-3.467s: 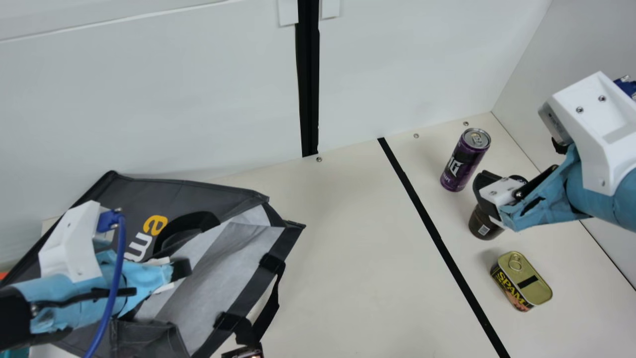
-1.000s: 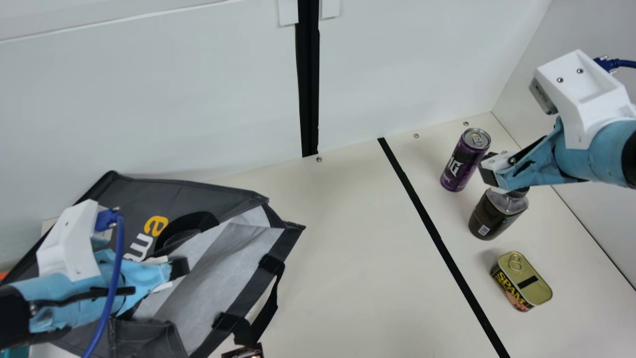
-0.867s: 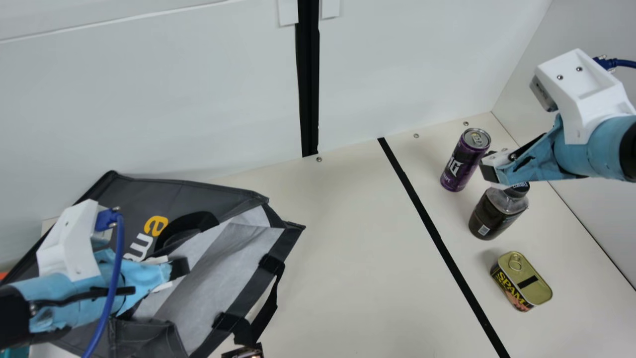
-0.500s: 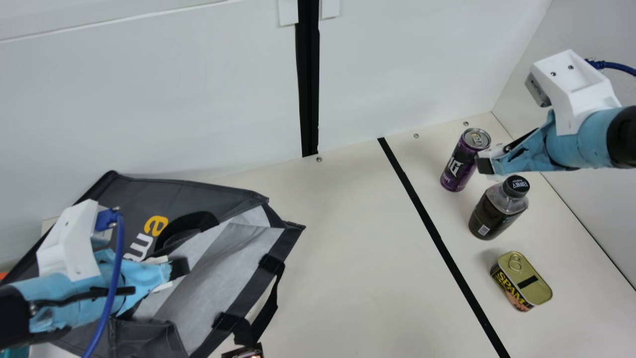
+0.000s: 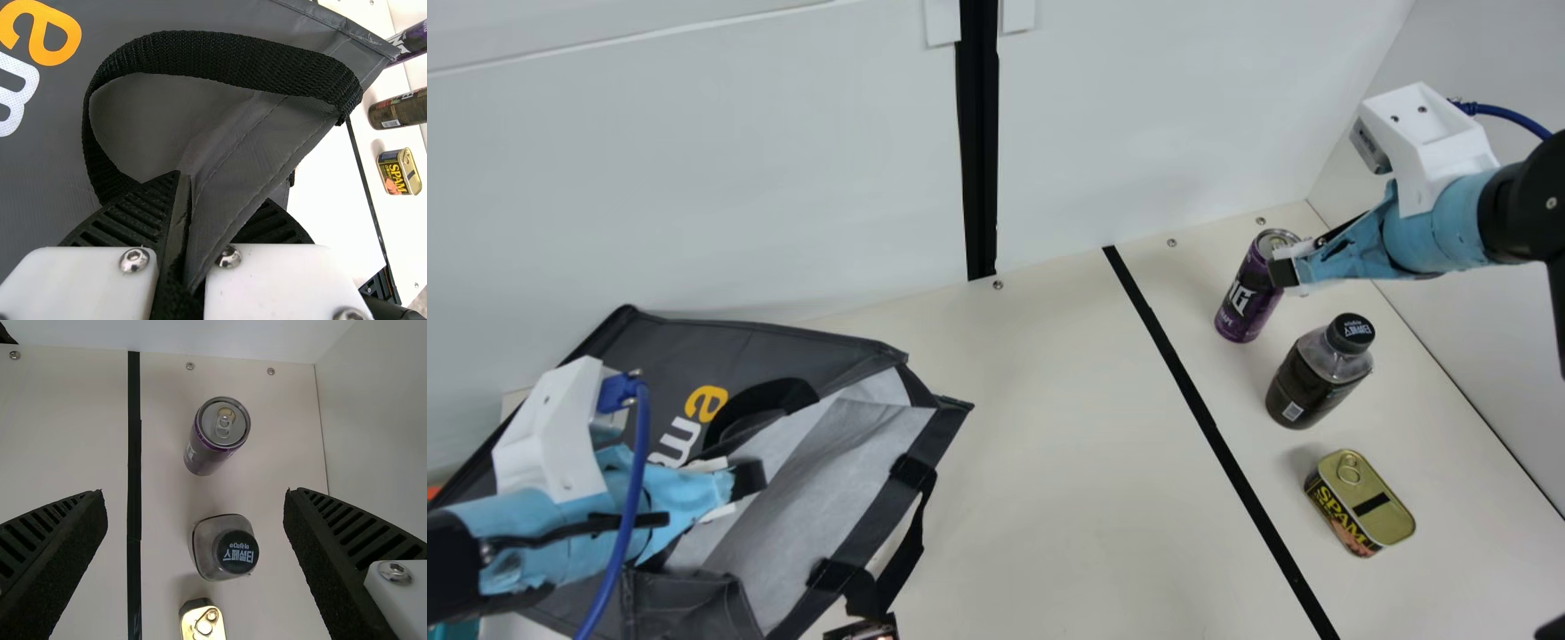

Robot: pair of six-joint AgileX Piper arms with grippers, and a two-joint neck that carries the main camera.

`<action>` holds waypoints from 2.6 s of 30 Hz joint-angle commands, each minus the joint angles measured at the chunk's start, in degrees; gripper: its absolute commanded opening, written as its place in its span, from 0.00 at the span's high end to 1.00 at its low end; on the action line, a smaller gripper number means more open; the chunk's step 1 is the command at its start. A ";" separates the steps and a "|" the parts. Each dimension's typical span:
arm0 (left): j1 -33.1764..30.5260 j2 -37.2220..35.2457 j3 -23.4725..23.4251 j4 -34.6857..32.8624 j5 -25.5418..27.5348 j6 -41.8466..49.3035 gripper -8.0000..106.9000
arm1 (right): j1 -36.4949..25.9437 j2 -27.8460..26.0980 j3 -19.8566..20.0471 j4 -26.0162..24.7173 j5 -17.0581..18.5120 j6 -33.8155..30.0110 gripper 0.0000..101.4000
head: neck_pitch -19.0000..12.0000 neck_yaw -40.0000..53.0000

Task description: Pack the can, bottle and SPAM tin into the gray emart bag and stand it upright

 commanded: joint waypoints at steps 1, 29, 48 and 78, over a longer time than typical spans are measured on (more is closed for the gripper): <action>0.00 0.00 0.00 0.00 0.00 0.00 1.00 | -0.07 1.21 -0.67 -0.06 0.13 0.29 0.06 | -1.30 -0.14; 0.00 0.00 0.00 0.00 0.00 0.00 1.00 | 0.85 18.86 -14.66 -1.29 2.27 2.61 0.06 | -1.30 -0.14; 0.00 0.00 0.00 0.00 0.00 0.00 1.00 | 1.39 28.11 -20.54 -1.38 3.57 2.44 0.06 | -1.30 -0.14; 0.00 0.00 0.00 0.00 0.00 0.00 1.00 | 0.70 34.26 -23.00 0.12 3.57 -0.88 0.92 | -1.30 -0.14</action>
